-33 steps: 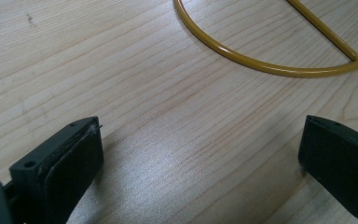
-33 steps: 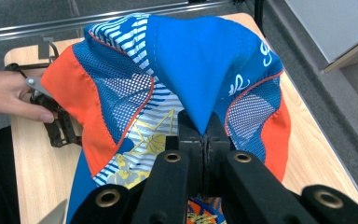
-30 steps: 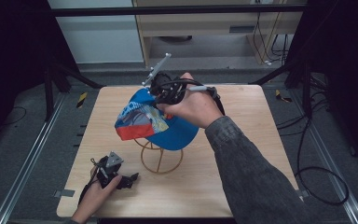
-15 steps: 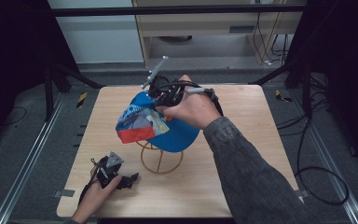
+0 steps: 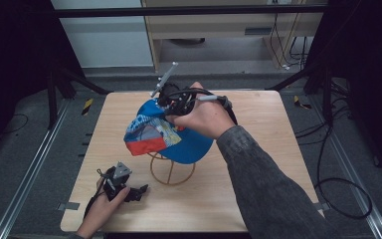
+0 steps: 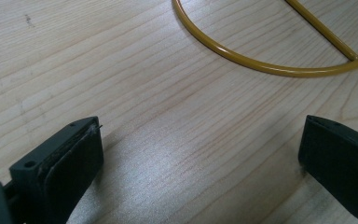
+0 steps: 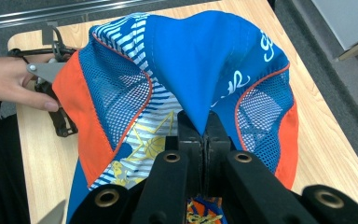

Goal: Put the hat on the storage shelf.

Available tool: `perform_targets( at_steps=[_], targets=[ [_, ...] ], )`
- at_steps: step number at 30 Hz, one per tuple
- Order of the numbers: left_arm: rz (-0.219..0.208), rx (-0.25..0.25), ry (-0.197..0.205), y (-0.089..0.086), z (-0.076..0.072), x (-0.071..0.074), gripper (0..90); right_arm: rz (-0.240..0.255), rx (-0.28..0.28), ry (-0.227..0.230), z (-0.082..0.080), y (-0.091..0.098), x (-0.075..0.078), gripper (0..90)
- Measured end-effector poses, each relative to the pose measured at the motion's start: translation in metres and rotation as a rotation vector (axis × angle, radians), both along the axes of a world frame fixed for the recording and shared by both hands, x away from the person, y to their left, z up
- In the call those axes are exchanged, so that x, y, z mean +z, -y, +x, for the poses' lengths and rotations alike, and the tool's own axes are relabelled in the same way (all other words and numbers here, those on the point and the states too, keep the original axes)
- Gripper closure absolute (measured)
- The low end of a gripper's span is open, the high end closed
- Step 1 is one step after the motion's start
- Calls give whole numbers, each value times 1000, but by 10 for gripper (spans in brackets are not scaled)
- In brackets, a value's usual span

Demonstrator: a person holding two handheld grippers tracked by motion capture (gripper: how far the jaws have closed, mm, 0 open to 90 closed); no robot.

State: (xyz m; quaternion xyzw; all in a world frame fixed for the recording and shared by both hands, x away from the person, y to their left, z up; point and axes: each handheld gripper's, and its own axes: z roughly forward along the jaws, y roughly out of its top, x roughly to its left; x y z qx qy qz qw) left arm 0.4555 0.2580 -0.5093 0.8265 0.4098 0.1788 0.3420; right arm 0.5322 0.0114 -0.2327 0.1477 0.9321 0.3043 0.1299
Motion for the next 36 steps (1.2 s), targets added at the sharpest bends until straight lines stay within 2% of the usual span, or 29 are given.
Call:
perform_targets(
  at_steps=[12, 23, 26, 27, 29, 30, 31, 36],
  targets=[
    [0, 0, 0, 0, 0, 0, 0, -10, 1, -13, -1, 2, -2, 883],
    [2, 0, 0, 0, 0, 0, 0, -7, -6, -4, -3, 5, -3, 875],
    [2, 0, 0, 0, 0, 0, 0, -5, -10, 0, -4, 5, -3, 800],
    [2, 0, 0, 0, 0, 0, 0, -5, -10, 0, -4, 5, -3, 800],
    [2, 0, 0, 0, 0, 0, 0, -1, -20, 11, -4, 6, -2, 709],
    [2, 0, 0, 0, 0, 0, 0, -1, -20, 11, -4, 6, -2, 709],
    [2, 0, 1, 0, 0, 0, 0, 2, -25, 17, -4, 7, -2, 649],
    [3, 0, 0, 0, 0, 0, 0, 12, -26, 17, -3, 7, -2, 538]
  ],
)
